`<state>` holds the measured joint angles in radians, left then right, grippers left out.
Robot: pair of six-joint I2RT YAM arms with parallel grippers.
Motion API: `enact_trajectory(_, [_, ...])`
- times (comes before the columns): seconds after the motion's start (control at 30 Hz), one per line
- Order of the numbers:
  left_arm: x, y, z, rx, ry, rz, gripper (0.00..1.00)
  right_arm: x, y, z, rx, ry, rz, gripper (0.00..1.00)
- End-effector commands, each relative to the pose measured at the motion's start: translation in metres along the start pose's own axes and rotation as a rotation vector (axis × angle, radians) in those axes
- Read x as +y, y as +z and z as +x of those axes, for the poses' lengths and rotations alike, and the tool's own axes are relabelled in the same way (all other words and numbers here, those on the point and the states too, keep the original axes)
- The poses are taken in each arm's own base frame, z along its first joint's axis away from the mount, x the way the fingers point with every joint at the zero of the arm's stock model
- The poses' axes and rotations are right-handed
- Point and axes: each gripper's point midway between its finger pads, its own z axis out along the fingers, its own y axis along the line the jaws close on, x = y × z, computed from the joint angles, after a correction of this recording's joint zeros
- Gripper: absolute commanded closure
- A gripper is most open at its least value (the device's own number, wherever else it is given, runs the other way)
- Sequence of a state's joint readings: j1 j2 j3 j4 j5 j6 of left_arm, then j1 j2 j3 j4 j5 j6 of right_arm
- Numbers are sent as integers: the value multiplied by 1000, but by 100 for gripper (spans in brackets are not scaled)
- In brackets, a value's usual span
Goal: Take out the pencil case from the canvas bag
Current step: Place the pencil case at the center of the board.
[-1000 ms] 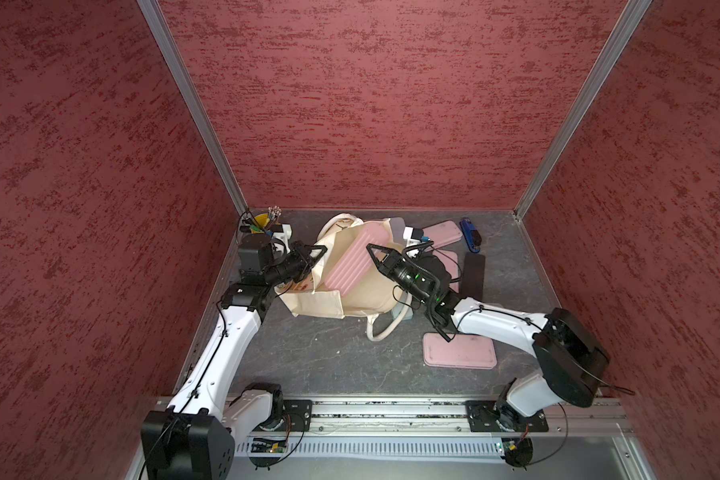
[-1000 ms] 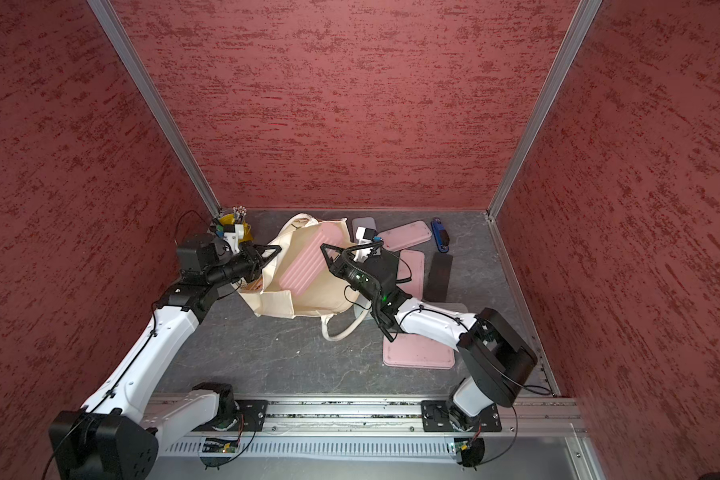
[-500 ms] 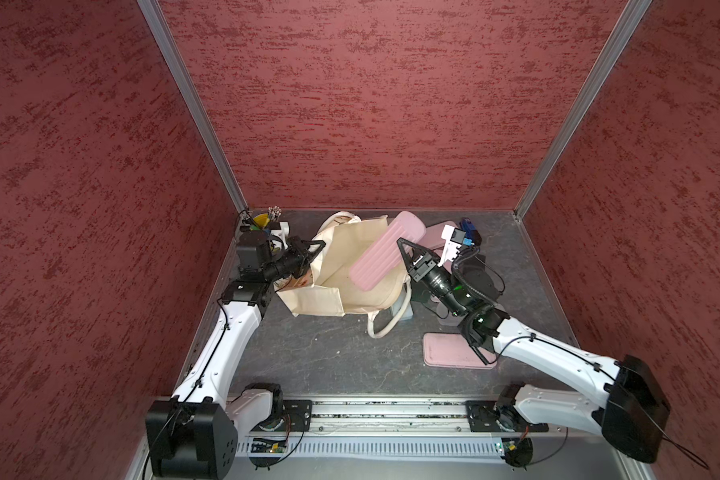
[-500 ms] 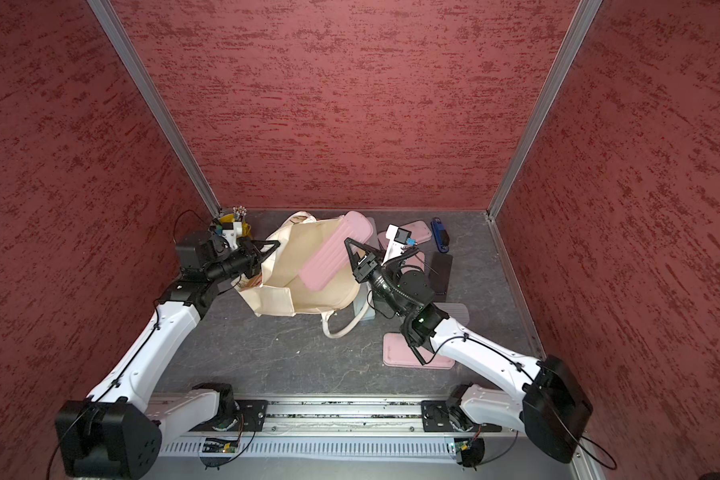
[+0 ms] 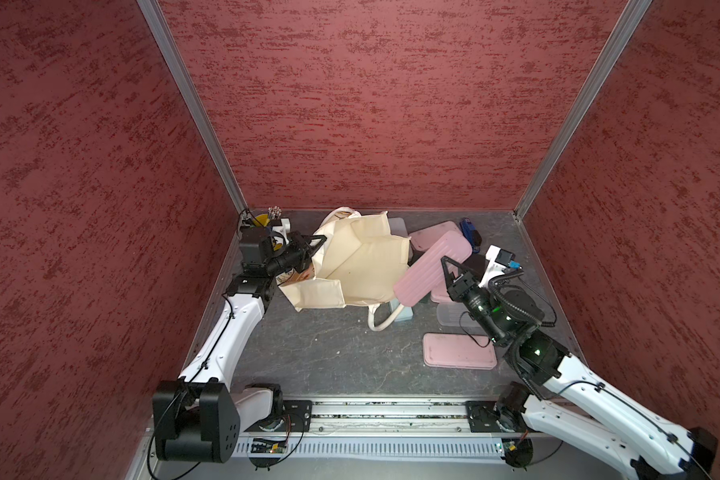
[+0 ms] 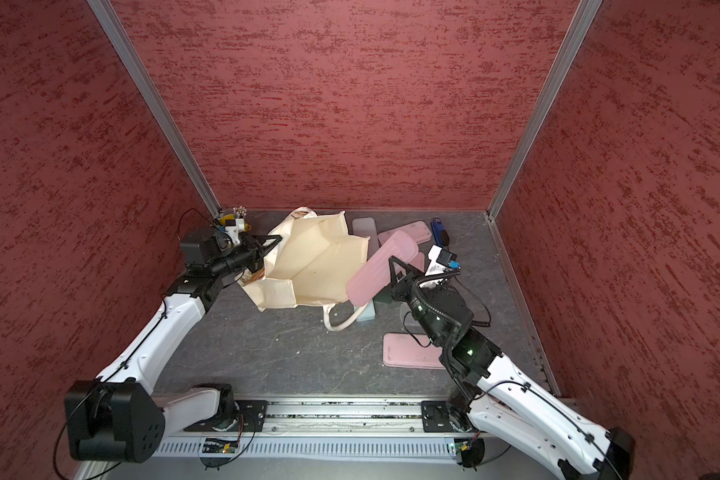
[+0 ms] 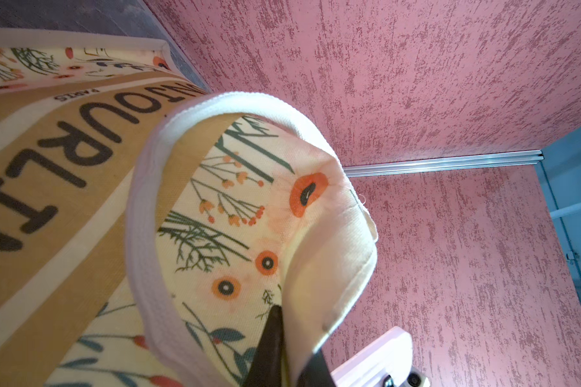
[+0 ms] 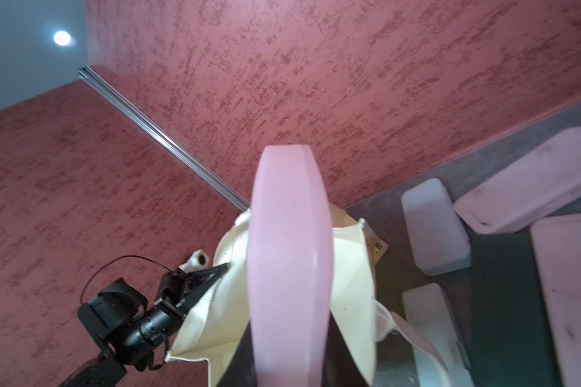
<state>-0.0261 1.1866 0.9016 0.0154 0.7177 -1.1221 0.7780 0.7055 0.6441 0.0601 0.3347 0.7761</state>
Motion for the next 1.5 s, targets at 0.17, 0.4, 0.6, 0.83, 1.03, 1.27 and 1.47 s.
enact_trajectory(0.17, [-4,1,-6,-13,7,18,99,-95,-15,76,195,93,302,100])
enact_trajectory(0.4, [-8,-1,-3,-10,13,22,99,-135,-5,145,351,228,393,100])
enact_trajectory(0.6, [-6,-4,1,-7,13,12,99,-163,-5,181,428,307,455,100])
enact_trajectory(0.83, [-8,-6,2,-9,15,13,99,-168,-1,190,466,305,476,77])
enact_trajectory(1.03, [-8,-7,2,-12,17,11,98,-182,-15,185,441,316,552,58])
enact_trajectory(1.27, [-5,-3,4,3,6,9,98,-179,-17,173,415,292,565,44])
enact_trajectory(1.47, [-9,1,6,17,28,1,98,-145,0,146,393,162,445,43])
